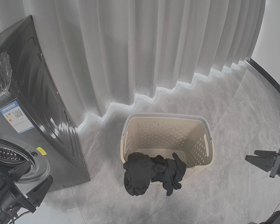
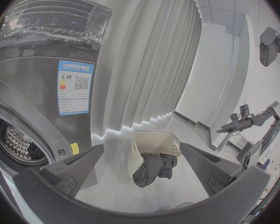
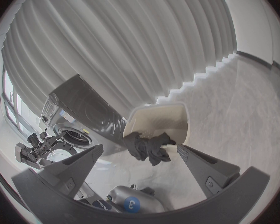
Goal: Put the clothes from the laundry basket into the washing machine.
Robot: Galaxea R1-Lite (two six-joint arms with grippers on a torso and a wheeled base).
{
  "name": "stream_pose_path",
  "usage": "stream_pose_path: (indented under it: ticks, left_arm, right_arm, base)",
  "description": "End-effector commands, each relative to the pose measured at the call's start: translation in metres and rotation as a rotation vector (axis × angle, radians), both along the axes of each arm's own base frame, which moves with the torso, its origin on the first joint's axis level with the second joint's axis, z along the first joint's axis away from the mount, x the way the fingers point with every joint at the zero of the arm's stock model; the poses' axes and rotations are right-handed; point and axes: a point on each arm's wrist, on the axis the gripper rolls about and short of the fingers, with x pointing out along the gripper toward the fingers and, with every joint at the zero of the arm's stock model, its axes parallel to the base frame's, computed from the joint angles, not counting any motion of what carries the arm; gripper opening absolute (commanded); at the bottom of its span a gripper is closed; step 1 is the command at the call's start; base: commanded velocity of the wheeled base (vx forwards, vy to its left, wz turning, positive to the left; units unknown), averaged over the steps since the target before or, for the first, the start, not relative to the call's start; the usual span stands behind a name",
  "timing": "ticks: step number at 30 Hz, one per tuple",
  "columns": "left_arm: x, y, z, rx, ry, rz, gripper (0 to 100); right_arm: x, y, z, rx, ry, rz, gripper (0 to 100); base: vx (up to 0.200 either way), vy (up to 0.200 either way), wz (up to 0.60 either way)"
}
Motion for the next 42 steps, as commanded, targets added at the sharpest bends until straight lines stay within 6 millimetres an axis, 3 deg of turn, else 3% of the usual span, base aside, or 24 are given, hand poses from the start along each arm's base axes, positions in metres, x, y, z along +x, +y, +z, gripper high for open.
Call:
stream_pose_path:
  ticks: [1,10,13,17,30,38,42]
  left_arm:
    - [-0.001,0.001,-0.005,0.011,0.014,0.000,100]
    - [-0.001,0.001,-0.005,0.010,0.013,0.001,100]
    - [-0.001,0.001,-0.005,0.008,0.012,0.001,100]
    - [-0.001,0.001,-0.005,0.007,0.011,0.001,100]
    - [-0.001,0.001,-0.005,0.008,0.012,0.001,100]
    - [-0.002,0.001,-0.005,0.005,0.010,0.000,100]
    - [-0.002,0.001,-0.005,0.006,0.012,0.000,100]
  right_arm:
    - [0.081,0.050,-0.061,-0.035,0.348,0.182,100]
    - [0.103,0.089,-0.105,-0.033,0.350,0.204,100]
    - [0.101,0.101,-0.119,-0.049,0.394,0.185,100]
    - [0.108,0.121,-0.115,0.012,0.385,0.135,100]
    - [0.143,0.132,-0.156,0.010,0.459,-0.005,100]
    - [0.152,0.141,-0.183,0.037,0.448,-0.089,100]
    - [0.151,0.141,-0.185,0.033,0.456,-0.095,100]
  base:
    - [0.000,0.000,0.00]
    - [0.111,0.000,0.00]
    - [0.067,0.000,0.00]
    - [0.000,0.000,0.00]
    - [0.000,0.000,0.00]
    - [0.000,0.000,0.00]
    - [0.000,0.000,0.00]
